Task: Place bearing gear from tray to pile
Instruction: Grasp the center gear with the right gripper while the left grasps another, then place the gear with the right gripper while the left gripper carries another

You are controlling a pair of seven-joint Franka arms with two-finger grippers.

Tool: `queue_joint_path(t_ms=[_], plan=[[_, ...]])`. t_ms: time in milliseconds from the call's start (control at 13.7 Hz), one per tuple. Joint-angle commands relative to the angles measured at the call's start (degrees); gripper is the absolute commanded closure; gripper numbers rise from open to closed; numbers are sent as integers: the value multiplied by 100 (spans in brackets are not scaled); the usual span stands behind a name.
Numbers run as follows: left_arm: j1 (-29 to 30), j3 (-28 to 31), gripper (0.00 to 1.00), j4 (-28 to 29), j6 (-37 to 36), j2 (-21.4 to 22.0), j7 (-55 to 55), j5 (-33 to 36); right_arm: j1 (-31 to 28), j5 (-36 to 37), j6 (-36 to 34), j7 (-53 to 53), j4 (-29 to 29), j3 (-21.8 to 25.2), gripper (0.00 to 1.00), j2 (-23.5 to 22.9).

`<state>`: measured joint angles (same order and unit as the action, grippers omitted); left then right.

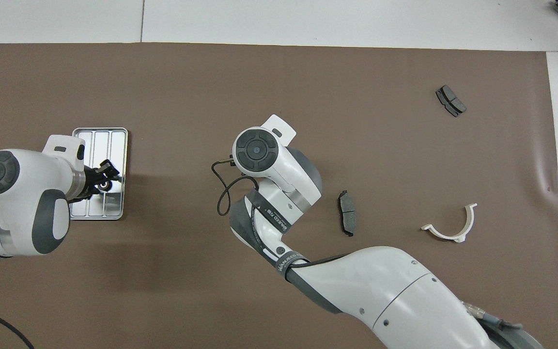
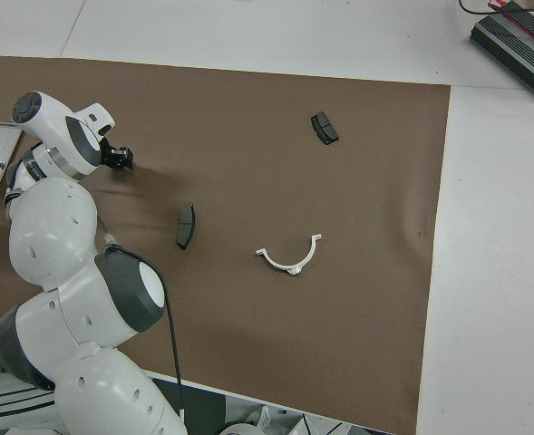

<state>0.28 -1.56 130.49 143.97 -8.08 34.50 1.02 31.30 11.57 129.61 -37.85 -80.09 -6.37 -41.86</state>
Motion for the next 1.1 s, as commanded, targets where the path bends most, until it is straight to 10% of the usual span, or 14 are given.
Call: queue_joint_path(t_ms=[0, 293, 512, 1024], plan=[[104, -37, 40, 152, 210, 61, -172, 82, -19, 48, 117, -161, -104, -49, 71, 2], [104, -37, 44, 205, 228, 52, -180, 83, -36, 39, 109, -240, -95, -49, 90, 11], [104, -37, 99, 188, 228, 52, -189, 82, -98, 47, 47, -232, -51, -49, 100, 2], [-246, -46, 100, -1338, -1184, 8, -259, 100, -1650, 48, -338, 1759, 98, -241, 100, 72]])
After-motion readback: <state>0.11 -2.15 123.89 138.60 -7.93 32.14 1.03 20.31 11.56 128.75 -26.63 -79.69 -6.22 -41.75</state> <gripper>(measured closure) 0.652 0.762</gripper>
